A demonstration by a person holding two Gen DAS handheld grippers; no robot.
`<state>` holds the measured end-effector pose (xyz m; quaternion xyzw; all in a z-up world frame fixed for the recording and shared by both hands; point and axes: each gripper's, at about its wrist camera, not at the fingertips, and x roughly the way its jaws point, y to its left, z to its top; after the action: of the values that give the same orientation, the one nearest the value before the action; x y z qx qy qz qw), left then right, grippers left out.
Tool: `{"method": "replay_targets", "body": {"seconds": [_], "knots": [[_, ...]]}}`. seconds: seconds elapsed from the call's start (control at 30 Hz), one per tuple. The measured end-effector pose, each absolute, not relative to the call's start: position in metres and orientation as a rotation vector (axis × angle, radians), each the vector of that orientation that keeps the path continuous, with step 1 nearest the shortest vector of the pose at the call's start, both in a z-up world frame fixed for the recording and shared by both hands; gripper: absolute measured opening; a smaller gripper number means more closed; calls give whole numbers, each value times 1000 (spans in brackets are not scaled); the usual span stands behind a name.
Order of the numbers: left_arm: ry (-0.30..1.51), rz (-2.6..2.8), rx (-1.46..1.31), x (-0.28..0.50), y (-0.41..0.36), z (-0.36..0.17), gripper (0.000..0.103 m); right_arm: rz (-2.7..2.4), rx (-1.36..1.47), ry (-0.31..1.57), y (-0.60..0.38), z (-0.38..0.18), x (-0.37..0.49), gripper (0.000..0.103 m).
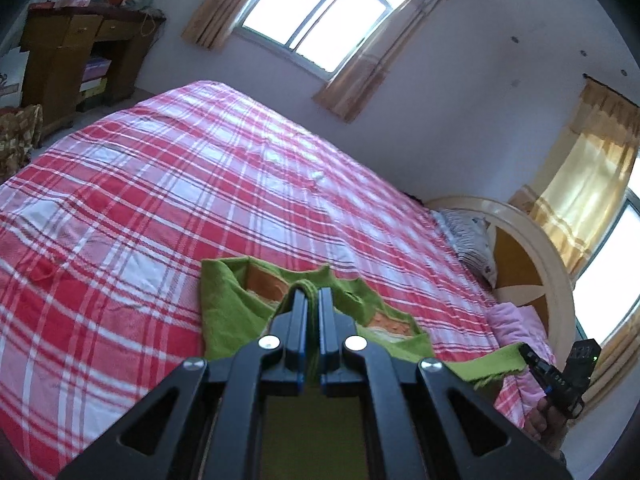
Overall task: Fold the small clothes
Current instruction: 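Lift the hem with both grippers and fold it toward the collar, then lower the hem onto the collar and open both grippers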
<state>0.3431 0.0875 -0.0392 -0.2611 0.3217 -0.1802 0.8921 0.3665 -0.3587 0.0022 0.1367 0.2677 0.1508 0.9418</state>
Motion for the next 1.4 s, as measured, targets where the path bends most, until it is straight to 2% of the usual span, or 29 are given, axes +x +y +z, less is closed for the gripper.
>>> {"method": "replay_targets", "body": {"seconds": [0.43, 0.53, 0.6, 0.63, 0.67, 0.7, 0.73, 1.0, 1.23, 1.27, 1.3, 1.33, 1.37, 1.4], "knots": [[810, -270, -471, 417, 72, -101, 4, 230, 305, 741, -372, -79, 475, 4], [840, -226, -453, 423, 70, -112, 9, 226, 276, 815, -368, -100, 499, 4], [845, -203, -453, 421, 73, -111, 19, 196, 277, 836, -372, -110, 510, 7], [838, -199, -454, 418, 76, -108, 33, 184, 279, 849, -374, -113, 515, 20], [825, -192, -451, 412, 79, -103, 55, 157, 265, 855, -375, -114, 515, 43], [803, -183, -442, 406, 83, -98, 64, 140, 254, 846, -377, -113, 513, 52], [782, -179, -434, 402, 85, -95, 71, 151, 259, 818, -380, -111, 506, 57], [769, -216, -219, 396, 68, -88, 71, 177, 204, 817, -383, -111, 491, 57], [822, -241, -12, 418, 19, -103, 70, 234, 87, 876, -357, -118, 514, 57], [831, -233, 10, 422, 15, -106, 63, 228, 59, 886, -353, -121, 517, 56], [838, -230, 20, 424, 13, -108, 54, 206, 7, 901, -347, -127, 521, 50], [866, -241, 31, 429, 10, -113, 21, 198, -15, 917, -344, -131, 523, 15], [885, -260, 37, 431, 9, -116, 6, 206, -27, 933, -342, -134, 525, 3], [869, -248, 45, 430, 9, -114, 4, 209, -26, 917, -341, -132, 524, 3]]}}
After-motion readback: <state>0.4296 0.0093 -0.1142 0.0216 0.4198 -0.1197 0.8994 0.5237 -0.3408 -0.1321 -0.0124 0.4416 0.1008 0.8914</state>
